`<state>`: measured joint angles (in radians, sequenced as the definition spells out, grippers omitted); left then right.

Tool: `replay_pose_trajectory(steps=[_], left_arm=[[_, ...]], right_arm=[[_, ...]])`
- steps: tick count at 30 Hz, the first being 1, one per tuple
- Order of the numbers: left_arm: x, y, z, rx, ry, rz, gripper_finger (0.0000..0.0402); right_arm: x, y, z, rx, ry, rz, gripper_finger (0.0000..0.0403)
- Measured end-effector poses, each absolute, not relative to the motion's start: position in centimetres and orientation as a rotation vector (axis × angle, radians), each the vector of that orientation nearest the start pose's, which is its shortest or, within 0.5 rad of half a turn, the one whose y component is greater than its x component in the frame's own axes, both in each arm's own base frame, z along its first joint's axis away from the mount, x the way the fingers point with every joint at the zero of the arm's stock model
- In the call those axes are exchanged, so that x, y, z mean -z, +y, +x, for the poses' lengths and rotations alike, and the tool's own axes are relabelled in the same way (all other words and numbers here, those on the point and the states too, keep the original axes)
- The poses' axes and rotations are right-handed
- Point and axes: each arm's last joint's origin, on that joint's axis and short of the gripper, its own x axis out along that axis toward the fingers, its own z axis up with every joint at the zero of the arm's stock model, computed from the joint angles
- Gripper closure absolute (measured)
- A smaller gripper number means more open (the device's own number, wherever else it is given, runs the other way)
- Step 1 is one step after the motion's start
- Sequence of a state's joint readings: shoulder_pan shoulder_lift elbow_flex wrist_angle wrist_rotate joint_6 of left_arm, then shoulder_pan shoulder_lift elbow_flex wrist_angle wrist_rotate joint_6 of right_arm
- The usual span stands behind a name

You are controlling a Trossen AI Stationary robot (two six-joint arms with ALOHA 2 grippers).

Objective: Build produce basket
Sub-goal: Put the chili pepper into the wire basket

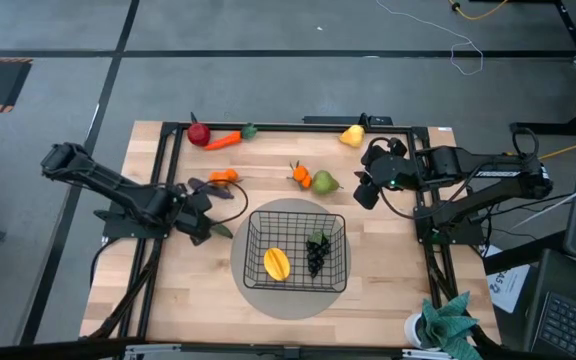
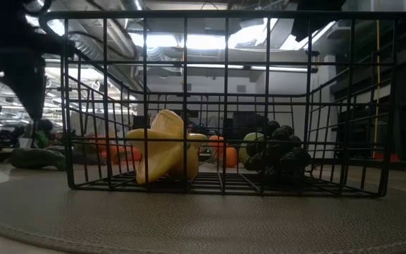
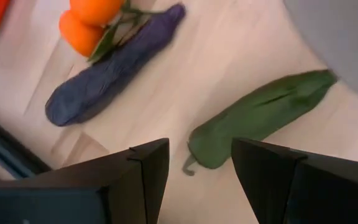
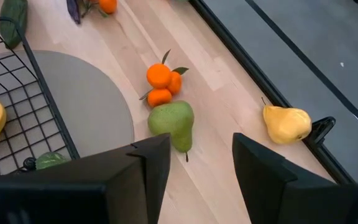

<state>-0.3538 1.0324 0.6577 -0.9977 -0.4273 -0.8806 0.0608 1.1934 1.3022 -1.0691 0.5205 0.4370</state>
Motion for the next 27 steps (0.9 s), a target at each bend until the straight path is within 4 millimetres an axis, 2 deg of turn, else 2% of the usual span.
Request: replay_pose_trajectory(steps=[5,9,15,21,27], left_arm=[[-18.9,-4.4,15.1,-0.474,1.151,-0.168,0.0239],[-18.5,-4.7,15.9,-0.359,1.083,-0.066,0.0239],[-18.8,-4.7,16.4,-0.378,0.999,-0.031,0.0239],[-18.6,-4.9,16.5,-0.279,1.05,0.043,0.0239],[-17.3,-5.2,17.1,-0.206,1.153,0.119,0.0239]], right_arm=[[-35.9,-0.1,21.3,0.613,0.811,0.121,0.0242],[-35.9,-0.1,21.3,0.613,0.811,0.121,0.0242],[-35.9,-0.1,21.3,0.615,0.81,0.125,0.0242],[-35.9,-0.1,21.4,0.614,0.81,0.124,0.0242],[-35.9,-0.1,21.3,0.614,0.811,0.125,0.0242]])
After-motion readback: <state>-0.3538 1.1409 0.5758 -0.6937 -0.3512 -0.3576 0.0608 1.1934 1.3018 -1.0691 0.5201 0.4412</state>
